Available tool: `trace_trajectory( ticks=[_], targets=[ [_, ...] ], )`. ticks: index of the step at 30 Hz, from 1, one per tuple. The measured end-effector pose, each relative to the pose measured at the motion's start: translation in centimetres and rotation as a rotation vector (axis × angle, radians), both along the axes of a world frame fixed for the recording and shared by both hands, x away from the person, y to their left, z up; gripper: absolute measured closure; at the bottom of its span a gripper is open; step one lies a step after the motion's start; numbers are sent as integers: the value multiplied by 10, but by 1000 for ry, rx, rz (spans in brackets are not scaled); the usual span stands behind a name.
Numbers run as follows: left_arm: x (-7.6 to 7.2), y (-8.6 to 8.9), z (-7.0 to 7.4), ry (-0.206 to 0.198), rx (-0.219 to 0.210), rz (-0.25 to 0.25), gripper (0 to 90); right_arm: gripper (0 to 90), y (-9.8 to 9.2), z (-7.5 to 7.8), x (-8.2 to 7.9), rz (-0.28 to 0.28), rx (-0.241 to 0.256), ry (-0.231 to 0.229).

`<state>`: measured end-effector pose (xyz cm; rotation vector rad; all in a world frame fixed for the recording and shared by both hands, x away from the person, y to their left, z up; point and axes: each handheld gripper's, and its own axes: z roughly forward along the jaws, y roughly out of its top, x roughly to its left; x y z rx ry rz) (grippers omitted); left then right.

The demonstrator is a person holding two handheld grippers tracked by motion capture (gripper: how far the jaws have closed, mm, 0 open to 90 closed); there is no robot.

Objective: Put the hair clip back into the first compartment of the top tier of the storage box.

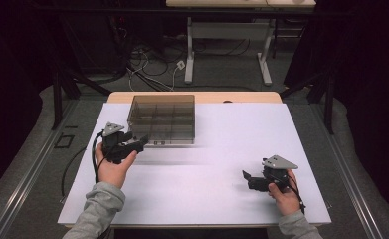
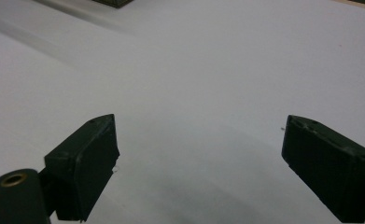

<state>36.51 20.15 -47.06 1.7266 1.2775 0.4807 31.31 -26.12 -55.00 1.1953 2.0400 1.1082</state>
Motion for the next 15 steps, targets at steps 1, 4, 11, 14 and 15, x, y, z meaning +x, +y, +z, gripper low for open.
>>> trace_trajectory(
  ticks=[1,4,11,14,15],
  targets=[
    [0,0,-1,1,1,-2,346,101,0,0,0,0,2,3],
    [-1,-2,-2,6,5,-9,347,100,0,0,0,1,3,4],
    [-3,-5,-4,19,16,-30,388,100,1,0,0,5,7,5],
    [-4,-7,-5,24,17,-41,412,100,1,0,0,9,1,14],
    [-4,-8,-5,29,17,-44,421,100,1,0,0,5,2,13]
  ],
)
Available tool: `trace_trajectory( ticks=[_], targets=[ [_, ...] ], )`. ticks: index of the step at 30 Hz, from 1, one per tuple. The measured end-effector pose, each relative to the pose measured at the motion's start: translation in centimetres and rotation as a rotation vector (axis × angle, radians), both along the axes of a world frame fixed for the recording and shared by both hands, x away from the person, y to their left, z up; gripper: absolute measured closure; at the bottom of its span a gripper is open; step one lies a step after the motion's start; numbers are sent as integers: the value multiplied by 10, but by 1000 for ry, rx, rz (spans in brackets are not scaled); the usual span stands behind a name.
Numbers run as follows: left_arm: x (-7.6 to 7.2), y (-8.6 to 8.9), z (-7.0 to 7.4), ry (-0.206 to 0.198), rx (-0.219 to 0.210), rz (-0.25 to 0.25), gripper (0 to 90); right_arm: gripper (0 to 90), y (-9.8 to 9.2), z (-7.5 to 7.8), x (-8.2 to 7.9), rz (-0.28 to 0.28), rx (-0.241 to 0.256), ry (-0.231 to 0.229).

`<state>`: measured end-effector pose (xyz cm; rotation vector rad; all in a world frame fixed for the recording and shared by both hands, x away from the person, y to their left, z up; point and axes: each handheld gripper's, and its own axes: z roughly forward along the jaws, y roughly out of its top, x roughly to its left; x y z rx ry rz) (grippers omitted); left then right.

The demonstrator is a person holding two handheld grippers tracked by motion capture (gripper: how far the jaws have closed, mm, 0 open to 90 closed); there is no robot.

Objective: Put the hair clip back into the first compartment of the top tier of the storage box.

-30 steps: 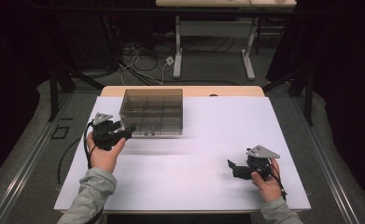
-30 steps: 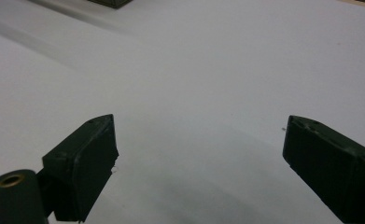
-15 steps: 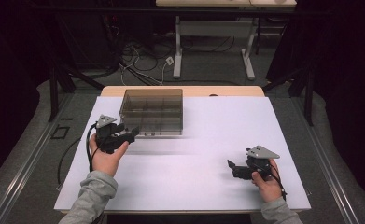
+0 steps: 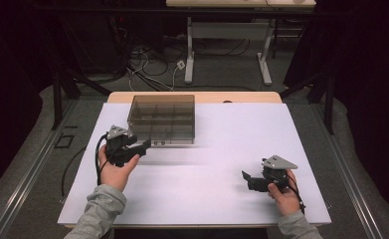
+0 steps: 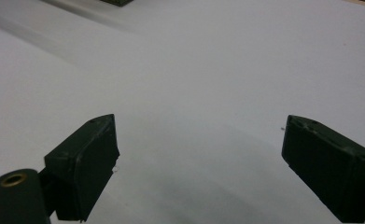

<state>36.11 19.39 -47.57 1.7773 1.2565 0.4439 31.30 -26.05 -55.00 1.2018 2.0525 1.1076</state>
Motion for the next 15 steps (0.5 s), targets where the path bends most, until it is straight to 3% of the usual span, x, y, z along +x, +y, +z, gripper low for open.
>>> trace_trajectory(
  ticks=[15],
  targets=[
    [0,-10,-5,35,-10,-24,546,100,0,0,0,3,4,-7]
  ],
)
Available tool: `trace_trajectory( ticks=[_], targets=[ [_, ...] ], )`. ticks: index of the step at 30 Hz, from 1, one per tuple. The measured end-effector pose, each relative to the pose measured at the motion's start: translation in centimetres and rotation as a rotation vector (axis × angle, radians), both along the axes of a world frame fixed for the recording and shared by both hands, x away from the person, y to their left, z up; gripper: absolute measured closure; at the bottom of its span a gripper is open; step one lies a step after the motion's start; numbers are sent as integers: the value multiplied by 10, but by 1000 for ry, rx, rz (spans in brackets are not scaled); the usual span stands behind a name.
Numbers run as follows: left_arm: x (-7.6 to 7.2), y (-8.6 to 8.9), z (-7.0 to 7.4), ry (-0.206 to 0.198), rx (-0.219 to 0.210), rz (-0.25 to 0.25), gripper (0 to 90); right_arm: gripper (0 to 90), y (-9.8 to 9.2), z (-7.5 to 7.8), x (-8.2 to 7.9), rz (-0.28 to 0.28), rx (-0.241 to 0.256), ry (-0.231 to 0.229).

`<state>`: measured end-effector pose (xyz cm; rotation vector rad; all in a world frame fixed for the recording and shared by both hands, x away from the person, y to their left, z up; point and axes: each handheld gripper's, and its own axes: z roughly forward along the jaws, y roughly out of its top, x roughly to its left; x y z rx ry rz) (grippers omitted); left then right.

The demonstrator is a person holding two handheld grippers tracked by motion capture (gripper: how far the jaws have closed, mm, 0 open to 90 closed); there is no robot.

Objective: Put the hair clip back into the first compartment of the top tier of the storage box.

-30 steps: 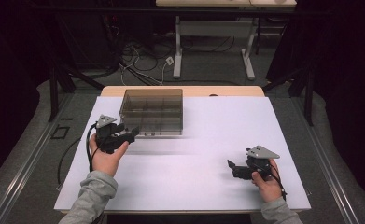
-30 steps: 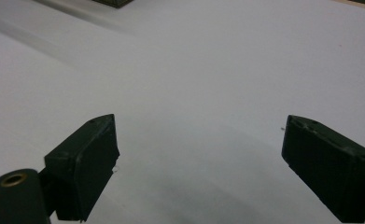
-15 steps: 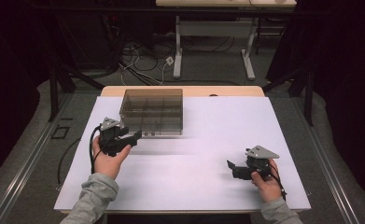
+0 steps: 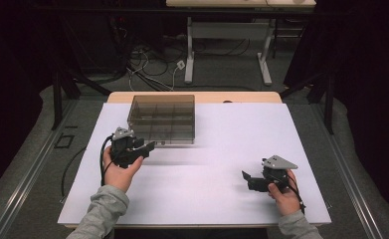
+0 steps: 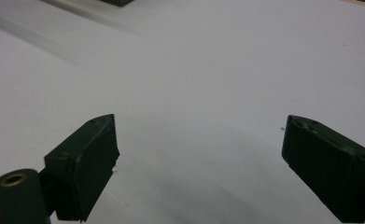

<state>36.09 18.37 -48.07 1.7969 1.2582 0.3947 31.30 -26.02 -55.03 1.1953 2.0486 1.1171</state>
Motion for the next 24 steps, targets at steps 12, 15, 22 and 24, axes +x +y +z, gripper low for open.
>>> trace_trajectory(
  ticks=[12,15,22,24],
  targets=[
    [2,-1,-5,49,21,0,720,100,0,0,0,1,-4,1],
    [3,-3,-6,60,28,-2,771,100,0,0,0,1,-3,0],
    [6,-5,-9,76,43,10,858,100,1,0,0,0,0,5],
    [7,-5,-10,81,43,12,875,100,0,0,0,2,-2,2]
  ],
)
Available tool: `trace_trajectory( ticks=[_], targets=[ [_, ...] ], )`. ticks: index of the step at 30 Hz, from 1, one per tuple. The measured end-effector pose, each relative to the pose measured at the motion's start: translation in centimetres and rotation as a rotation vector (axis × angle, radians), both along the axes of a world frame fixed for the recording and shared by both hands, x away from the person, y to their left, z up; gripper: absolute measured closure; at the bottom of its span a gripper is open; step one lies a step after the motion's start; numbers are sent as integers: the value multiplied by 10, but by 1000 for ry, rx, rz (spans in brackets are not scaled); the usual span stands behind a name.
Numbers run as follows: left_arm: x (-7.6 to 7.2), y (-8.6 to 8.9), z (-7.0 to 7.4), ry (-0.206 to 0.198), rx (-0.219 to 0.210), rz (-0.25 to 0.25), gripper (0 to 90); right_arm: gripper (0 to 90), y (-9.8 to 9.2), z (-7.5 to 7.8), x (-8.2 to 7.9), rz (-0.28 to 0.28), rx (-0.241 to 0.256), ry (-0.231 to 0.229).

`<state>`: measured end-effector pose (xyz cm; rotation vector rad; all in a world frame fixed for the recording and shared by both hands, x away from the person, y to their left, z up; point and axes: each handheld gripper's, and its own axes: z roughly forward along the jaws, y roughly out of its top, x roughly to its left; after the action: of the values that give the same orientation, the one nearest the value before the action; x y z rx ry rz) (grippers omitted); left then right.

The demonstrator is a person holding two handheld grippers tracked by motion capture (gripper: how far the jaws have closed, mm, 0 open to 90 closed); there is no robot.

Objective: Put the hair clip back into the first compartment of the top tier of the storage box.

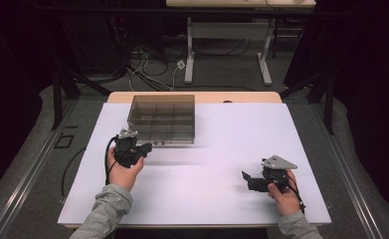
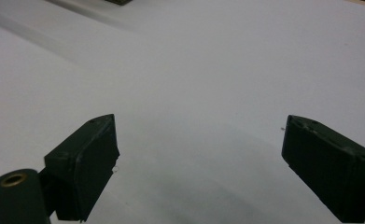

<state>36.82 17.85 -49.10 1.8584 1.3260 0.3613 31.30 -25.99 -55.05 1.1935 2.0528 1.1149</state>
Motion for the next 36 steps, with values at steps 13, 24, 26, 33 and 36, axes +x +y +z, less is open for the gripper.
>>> trace_trajectory(
  ticks=[13,24,26,33,36],
  targets=[
    [9,-2,-8,38,-11,21,900,100,0,0,0,0,-2,2],
    [14,-3,-11,50,-5,28,900,100,0,0,0,1,-1,4],
    [14,-4,-11,49,-5,31,900,100,0,0,0,2,-1,4],
    [17,-5,-12,52,-6,32,900,100,0,0,0,3,-3,4],
    [18,-6,-12,51,-4,36,900,100,0,0,0,1,0,5]
  ],
)
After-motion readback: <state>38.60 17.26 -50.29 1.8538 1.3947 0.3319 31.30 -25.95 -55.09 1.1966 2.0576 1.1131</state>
